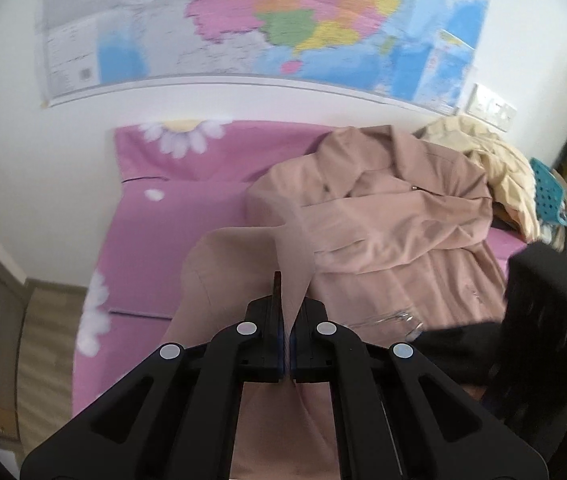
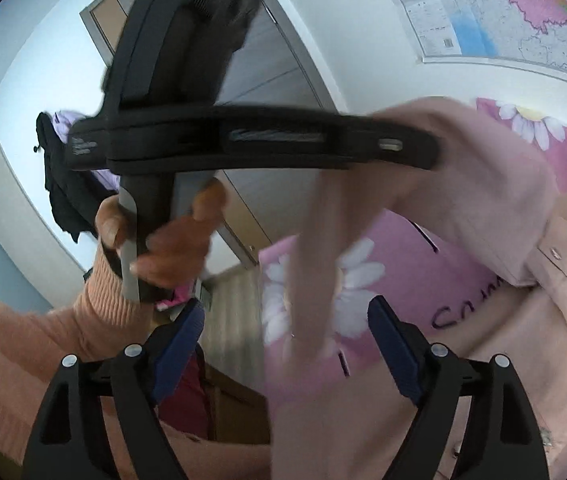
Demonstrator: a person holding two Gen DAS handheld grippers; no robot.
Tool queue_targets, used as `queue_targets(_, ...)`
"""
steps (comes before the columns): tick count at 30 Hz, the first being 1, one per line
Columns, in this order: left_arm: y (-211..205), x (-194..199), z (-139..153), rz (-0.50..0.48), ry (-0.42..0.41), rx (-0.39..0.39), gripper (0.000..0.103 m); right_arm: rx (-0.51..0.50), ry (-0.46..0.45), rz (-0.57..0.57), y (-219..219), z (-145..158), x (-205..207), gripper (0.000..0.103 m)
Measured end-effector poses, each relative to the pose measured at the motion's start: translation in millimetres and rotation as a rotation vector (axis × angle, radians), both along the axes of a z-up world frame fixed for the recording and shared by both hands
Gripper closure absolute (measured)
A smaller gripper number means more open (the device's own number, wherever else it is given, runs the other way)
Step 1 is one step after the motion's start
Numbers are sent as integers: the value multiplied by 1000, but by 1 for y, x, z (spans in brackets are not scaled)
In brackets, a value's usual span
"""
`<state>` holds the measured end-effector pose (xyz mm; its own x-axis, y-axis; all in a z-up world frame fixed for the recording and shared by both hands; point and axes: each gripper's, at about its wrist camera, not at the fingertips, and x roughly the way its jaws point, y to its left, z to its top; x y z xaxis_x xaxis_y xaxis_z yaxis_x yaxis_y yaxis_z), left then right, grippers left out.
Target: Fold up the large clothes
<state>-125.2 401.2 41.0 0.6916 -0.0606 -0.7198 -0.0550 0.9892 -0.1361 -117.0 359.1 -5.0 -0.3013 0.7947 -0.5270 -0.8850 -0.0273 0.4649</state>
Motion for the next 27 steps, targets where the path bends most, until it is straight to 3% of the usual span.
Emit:
queue_targets(4,-14,11,3,-40,-3,-15,101,-21,-60,-84,9,-5,-4,19)
queue_targets(6,-19,14,4,-56,-3,-25,101,-36,-47,-93,11,-9,0,41)
queue_targets(7,-20,14,5,-60,-4,-29,100,-41,-41,-88,9,-9,5,67)
queue_targets(8,-21,15,7,-63,-7,-38,99,-44,-48,-89,5,-8,7,101)
queue_targets(12,-18,12,19,-65,-51,-113,96,-38,-57,-114,-27,13,33,101)
queue_targets(14,-15,7,28,-74,-100,-152,89,-33,-78,-156,-48,28,50,101)
queue_targets(15,-14,3,34,-79,-140,-169,83,-27,-89,-183,-62,37,59,101)
queue_targets(17,-13,-3,44,-80,-206,-183,58,-28,-118,-258,-88,54,81,101)
queue_targets(20,-18,-10,52,-84,-267,-167,50,-38,-168,-385,-129,73,117,101)
queue_targets(24,-23,0,37,-68,-234,-119,49,-68,-168,-565,-186,82,157,101)
queue_targets(27,-24,17,6,-78,-138,-118,49,-104,-118,-705,-225,64,192,101)
